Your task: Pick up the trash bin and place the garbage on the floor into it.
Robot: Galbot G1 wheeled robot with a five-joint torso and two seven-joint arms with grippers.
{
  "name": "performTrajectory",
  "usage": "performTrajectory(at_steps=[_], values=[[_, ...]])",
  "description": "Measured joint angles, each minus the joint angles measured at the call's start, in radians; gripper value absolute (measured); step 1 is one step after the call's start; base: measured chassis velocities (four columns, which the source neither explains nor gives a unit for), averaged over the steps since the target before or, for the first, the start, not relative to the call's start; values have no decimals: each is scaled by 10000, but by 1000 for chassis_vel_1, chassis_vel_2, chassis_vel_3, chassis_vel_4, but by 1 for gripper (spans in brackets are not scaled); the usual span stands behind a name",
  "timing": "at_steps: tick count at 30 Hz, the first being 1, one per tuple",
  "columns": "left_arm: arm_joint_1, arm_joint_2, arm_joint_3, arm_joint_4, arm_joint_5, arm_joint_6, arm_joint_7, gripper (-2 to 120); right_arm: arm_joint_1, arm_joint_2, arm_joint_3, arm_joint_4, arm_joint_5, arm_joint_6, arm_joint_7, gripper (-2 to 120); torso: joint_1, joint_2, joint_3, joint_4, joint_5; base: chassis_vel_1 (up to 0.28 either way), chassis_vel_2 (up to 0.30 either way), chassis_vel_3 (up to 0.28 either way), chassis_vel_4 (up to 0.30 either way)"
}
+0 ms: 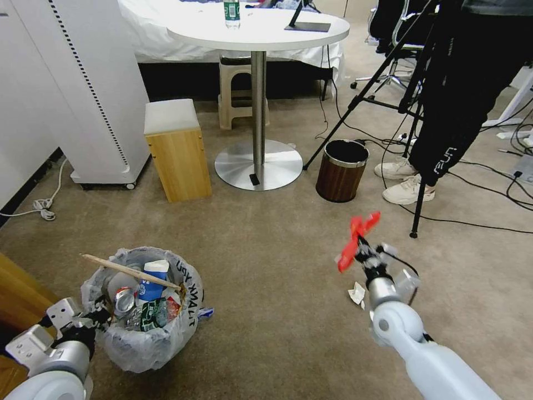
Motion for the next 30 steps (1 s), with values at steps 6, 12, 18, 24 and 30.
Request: performTrajectory(at_steps=[6,12,18,24,30], values=[[89,-47,11,-134,65,29,-6,1,694,151,-760,-70,260,825,-1408,0,0,0,0,1,0,0,0,0,0],[167,-87,52,-236,174,62,-16,1,1227,-440,-2010,183,170,1083,-2470,0,0,0,0,1,1,0,0,0,0],[221,-150,120,-294,315,90,-29,1,2150,-1420,-3804,431,-659,1173,-3125,0,0,0,-1,-2,3,0,0,0,0],[227,-276,188,-348,453,111,-33,1,3499,-2050,-5180,481,-1441,1261,-3536,0,0,0,-1,0,-1,0,0,0,0],[242,-444,251,-471,581,202,-34,1,5112,-2310,-6956,508,-1967,1551,-4190,0,0,0,-1,-1,1,0,0,0,0]])
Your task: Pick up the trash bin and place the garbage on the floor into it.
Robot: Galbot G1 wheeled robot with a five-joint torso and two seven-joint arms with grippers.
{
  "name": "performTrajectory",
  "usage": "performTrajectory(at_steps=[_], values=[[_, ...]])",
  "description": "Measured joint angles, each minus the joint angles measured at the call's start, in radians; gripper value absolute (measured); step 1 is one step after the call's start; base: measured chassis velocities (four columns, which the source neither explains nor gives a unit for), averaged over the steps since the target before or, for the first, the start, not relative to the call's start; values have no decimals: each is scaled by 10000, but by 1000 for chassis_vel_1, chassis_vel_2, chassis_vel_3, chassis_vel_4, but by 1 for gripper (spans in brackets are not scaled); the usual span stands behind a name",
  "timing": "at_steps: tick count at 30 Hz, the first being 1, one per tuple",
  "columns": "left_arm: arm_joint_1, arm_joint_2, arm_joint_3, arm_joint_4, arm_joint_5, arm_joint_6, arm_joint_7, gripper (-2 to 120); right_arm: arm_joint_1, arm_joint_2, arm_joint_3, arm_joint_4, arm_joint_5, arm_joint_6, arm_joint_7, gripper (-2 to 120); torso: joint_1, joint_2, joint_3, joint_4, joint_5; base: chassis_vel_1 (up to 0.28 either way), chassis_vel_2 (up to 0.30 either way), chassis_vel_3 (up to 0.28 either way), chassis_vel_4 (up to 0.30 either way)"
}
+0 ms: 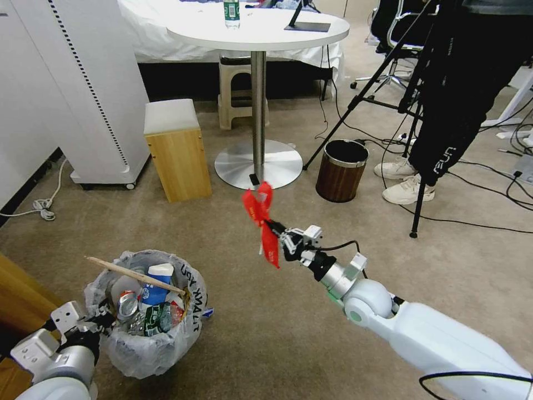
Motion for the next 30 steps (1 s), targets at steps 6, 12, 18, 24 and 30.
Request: performTrajectory(at_steps=[6,12,18,24,30], values=[[41,-109,16,-156,50,65,0,1,1609,401,-1494,-492,-161,202,-368,0,0,-1,1,0,1,0,0,0,0],[91,-220,22,-268,93,86,0,1,3665,1158,-3163,-1175,-287,276,-553,0,1,-1,1,3,2,0,0,0,0],[118,-270,14,-345,111,87,9,1,4609,2128,-4269,-1765,-383,300,-562,0,0,0,0,0,-3,0,0,0,0],[130,-266,-7,-360,109,86,17,1,4875,2886,-4618,-2149,-743,352,-577,0,0,0,1,0,-3,0,0,0,0],[101,-255,-20,-361,88,76,20,1,5145,4241,-4946,-2608,-961,412,-591,0,0,0,0,3,-3,0,0,0,0]])
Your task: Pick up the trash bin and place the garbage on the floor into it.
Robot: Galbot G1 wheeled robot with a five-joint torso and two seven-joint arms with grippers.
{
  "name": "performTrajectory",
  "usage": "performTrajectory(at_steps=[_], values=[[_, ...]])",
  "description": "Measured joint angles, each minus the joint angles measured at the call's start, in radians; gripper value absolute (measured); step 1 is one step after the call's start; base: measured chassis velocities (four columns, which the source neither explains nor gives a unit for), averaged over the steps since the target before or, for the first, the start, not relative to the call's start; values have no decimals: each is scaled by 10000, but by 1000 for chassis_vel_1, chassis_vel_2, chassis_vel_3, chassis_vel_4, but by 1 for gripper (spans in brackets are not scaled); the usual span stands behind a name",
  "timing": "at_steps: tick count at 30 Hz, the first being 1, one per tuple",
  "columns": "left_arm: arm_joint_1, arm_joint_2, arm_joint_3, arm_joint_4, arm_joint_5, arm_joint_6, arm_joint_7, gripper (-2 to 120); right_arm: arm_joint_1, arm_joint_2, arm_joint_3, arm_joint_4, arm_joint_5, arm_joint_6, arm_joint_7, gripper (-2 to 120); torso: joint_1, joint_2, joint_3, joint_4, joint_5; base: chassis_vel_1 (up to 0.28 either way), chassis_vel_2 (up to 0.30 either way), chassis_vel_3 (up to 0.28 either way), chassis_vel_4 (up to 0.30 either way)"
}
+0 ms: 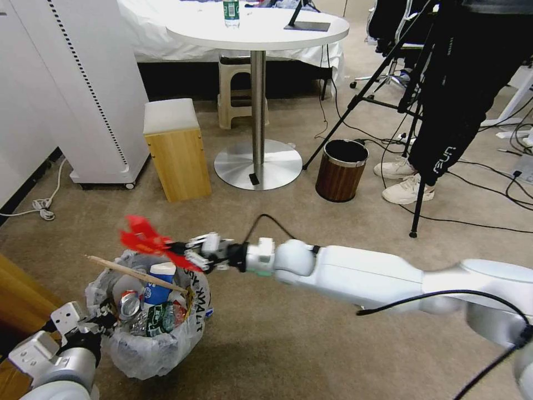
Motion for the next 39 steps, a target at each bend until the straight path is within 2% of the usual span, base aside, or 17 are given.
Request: performTrajectory(at_steps=[1,5,13,24,26,28,29,31,32,35,36,39], values=[[-25,6,-3,1,-14,-4,0,1,26,424,-93,-306,-172,43,3,0,0,0,0,-2,-2,0,0,0,0],[-68,32,-46,32,-65,-24,2,1,-71,869,-276,-615,-299,95,14,0,0,0,0,0,0,0,0,0,0],[-187,99,-73,115,-170,-29,1,1,-525,887,-440,-1190,-684,264,22,0,-1,0,0,-4,2,0,0,0,0],[-284,147,-19,254,-187,-33,-6,1,-1179,529,-411,-1493,-1380,412,217,0,-1,0,0,-3,3,0,0,0,0],[-285,148,-17,291,-178,-34,-9,1,-1206,458,-358,-1463,-1412,418,228,10,-1,0,0,-3,3,0,0,0,0],[-289,148,-17,297,-175,-34,-10,1,-1206,444,-338,-1435,-1412,418,233,11,-1,0,0,-2,3,0,0,0,0],[-295,146,-13,300,-172,-34,-9,1,-1209,408,-278,-1336,-1412,389,267,18,-1,0,0,-2,3,0,0,0,0],[-301,130,2,301,-169,-35,-9,1,-1213,347,-187,-1186,-1386,307,334,26,-1,0,0,-2,3,0,0,0,0],[-301,130,2,301,-169,-35,-9,1,-1213,347,-187,-1186,-1386,307,334,26,-1,0,0,-2,3,0,0,0,0],[-310,86,27,303,-157,-35,-9,1,-1257,220,-7,-917,-1328,208,502,41,-1,0,0,-2,3,0,0,0,0],[-310,86,27,303,-157,-35,-9,1,-1257,220,-7,-917,-1328,208,502,41,-1,0,0,-2,3,0,0,0,0],[-320,61,30,302,-133,-35,-8,1,-1430,-55,477,-322,-1012,51,814,58,-1,0,0,0,3,0,0,0,0]])
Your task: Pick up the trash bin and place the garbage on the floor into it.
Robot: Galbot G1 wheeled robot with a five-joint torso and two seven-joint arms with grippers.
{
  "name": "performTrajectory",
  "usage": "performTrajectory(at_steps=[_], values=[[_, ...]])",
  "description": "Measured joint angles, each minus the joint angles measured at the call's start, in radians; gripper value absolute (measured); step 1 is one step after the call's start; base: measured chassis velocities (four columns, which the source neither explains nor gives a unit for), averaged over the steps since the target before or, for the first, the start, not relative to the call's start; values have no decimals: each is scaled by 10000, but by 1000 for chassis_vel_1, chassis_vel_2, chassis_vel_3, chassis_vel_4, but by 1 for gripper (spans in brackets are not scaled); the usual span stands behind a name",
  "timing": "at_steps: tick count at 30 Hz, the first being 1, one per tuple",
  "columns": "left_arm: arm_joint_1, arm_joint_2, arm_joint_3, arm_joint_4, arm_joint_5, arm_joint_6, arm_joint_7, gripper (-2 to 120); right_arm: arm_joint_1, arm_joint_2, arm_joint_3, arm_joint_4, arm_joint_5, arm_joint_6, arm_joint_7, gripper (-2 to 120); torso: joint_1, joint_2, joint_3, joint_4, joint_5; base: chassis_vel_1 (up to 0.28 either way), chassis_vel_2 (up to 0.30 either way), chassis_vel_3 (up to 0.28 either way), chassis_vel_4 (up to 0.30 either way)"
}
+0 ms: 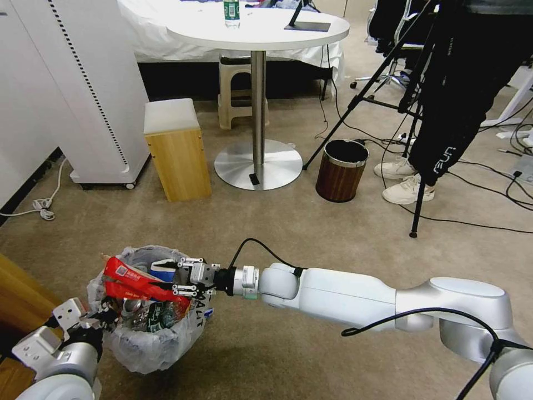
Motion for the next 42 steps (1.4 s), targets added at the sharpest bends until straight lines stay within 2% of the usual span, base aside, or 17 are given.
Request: performTrajectory(at_steps=[1,3,4,7,8,11,15,17,20,23,25,27,29,32,36,38,42], values=[[0,0,0,0,0,0,0,1,0,0,0,0,0,0,0,58,0,0,0,0,0,0,0,0,0],[-7,-43,1,0,33,0,6,1,-255,-285,575,485,413,-184,474,68,0,0,0,0,1,0,0,0,0],[-7,-43,1,0,33,0,6,1,-255,-285,575,485,413,-184,474,68,0,0,0,0,1,0,0,0,0],[26,-92,24,-1,103,-26,43,1,-915,-952,1901,1005,1185,-675,1336,83,0,0,-1,2,1,0,0,0,0],[26,-92,24,-1,103,-26,43,1,-915,-952,1901,1005,1185,-675,1336,83,0,0,-1,2,1,0,0,0,0],[55,-105,2,-42,118,-77,93,1,-1858,-1922,3169,1725,2149,-1238,2459,97,0,0,0,-6,2,0,0,0,0],[212,-111,-73,-137,117,-122,111,1,-2413,-2473,3941,2184,2714,-1450,3133,100,0,1,-1,-3,1,0,0,0,0],[212,-111,-73,-137,117,-122,111,1,-2413,-2473,3941,2184,2714,-1450,3133,100,0,1,-1,-3,1,0,0,0,0],[422,-61,-160,-345,108,-98,103,1,-3256,-3102,5488,2990,3451,-2139,4021,100,0,1,-1,-1,2,0,0,0,0],[479,1,-194,-348,98,-63,84,1,-3502,-3335,5964,3200,3725,-2430,4271,100,0,1,-1,-2,-1,0,0,0,0],[499,18,-202,-347,97,-59,81,1,-3616,-3398,6171,3276,3853,-2580,4400,100,0,0,-1,0,2,0,0,0,0],[570,69,-220,-339,90,-49,73,1,-4052,-3542,6844,3384,4194,-2932,4895,100,0,1,-1,-1,-2,0,0,0,0],[586,81,-224,-333,87,-46,72,1,-4164,-3565,6972,3390,4257,-3003,5014,100,0,0,-1,-1,0,0,0,0,0],[636,148,-241,-298,84,-43,68,1,-5032,-3668,7976,3502,4548,-3487,5767,100,0,0,0,-2,-1,0,0,0,0],[639,182,-241,-287,83,-42,67,1,-5400,-3681,8464,3539,4570,-3645,5999,100,0,1,-1,-2,2,0,0,0,0],[624,240,-241,-259,66,-41,66,1,-5869,-3682,9134,3630,4577,-3966,6394,100,0,0,0,-2,2,0,0,0,0],[585,261,-188,-174,77,-42,64,1,-6344,-3750,9811,3680,4369,-4272,6715,100,0,0,-1,-1,0,0,0,0,0]])
